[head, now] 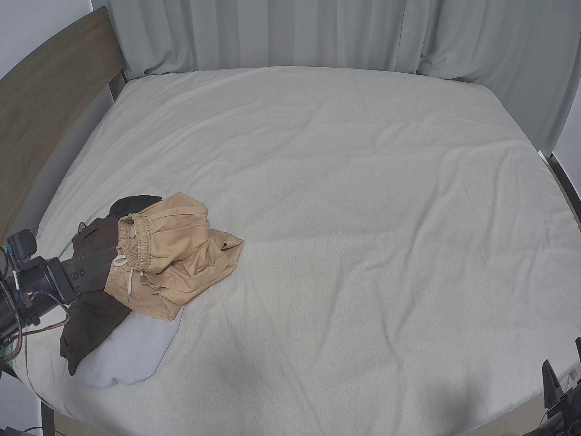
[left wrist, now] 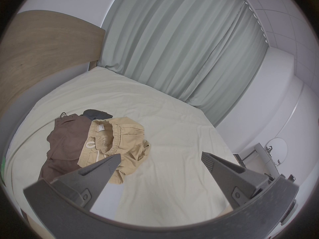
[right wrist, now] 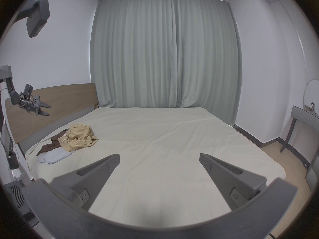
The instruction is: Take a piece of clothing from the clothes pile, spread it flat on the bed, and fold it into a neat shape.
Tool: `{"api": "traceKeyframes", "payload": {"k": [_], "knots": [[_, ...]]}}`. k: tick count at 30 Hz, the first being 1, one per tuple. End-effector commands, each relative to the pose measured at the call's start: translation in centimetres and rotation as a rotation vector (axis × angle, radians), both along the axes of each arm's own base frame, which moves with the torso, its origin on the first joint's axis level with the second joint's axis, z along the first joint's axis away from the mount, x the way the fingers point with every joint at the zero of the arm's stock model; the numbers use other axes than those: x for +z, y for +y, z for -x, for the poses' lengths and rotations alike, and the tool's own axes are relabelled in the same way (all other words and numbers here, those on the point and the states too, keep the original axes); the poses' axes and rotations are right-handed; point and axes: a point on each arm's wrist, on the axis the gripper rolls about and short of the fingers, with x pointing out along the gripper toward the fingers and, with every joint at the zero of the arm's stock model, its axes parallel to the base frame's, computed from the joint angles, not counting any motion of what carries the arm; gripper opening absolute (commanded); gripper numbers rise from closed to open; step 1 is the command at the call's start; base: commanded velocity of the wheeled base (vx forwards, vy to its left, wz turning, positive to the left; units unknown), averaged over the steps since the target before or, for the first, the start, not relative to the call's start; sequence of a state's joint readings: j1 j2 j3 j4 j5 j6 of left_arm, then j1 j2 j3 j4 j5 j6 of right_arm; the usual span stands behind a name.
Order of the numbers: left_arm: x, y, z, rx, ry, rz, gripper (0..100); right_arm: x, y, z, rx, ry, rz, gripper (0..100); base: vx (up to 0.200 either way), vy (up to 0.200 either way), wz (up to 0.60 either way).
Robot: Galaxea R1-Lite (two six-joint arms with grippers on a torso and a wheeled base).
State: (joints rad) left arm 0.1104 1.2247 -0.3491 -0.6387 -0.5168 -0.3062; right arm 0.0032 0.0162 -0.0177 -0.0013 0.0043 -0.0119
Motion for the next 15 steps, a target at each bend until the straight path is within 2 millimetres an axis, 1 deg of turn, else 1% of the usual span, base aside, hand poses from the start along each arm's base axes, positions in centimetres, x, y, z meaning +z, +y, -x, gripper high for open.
{"api": "traceKeyframes", "payload": {"k": [1, 9, 10, 11, 15], "knots": [[-1.5, 0.3, -2.2, 0.003, 0.058, 0.007, 100, -0.5, 0.0, 0.0, 0.000, 0.001, 0.000, 100, 0.000, 0.000, 0.00], [-2.7, 0.8, -5.4, 0.011, 0.049, 0.007, 100, -0.5, 0.0, 0.0, 0.000, 0.001, 0.000, 100, 0.000, 0.000, 0.00], [-2.7, 0.8, -5.4, 0.011, 0.049, 0.007, 100, -0.5, 0.0, 0.0, 0.000, 0.001, 0.000, 100, 0.000, 0.000, 0.00], [-3.0, 1.3, -6.2, 0.025, 0.050, 0.009, 100, -0.5, 0.0, 0.0, 0.000, 0.001, 0.000, 100, 0.000, 0.000, 0.00], [-3.5, 1.7, -7.9, 0.031, 0.041, 0.008, 100, -0.5, 0.0, 0.0, 0.000, 0.001, 0.000, 100, 0.000, 0.000, 0.00]]}}
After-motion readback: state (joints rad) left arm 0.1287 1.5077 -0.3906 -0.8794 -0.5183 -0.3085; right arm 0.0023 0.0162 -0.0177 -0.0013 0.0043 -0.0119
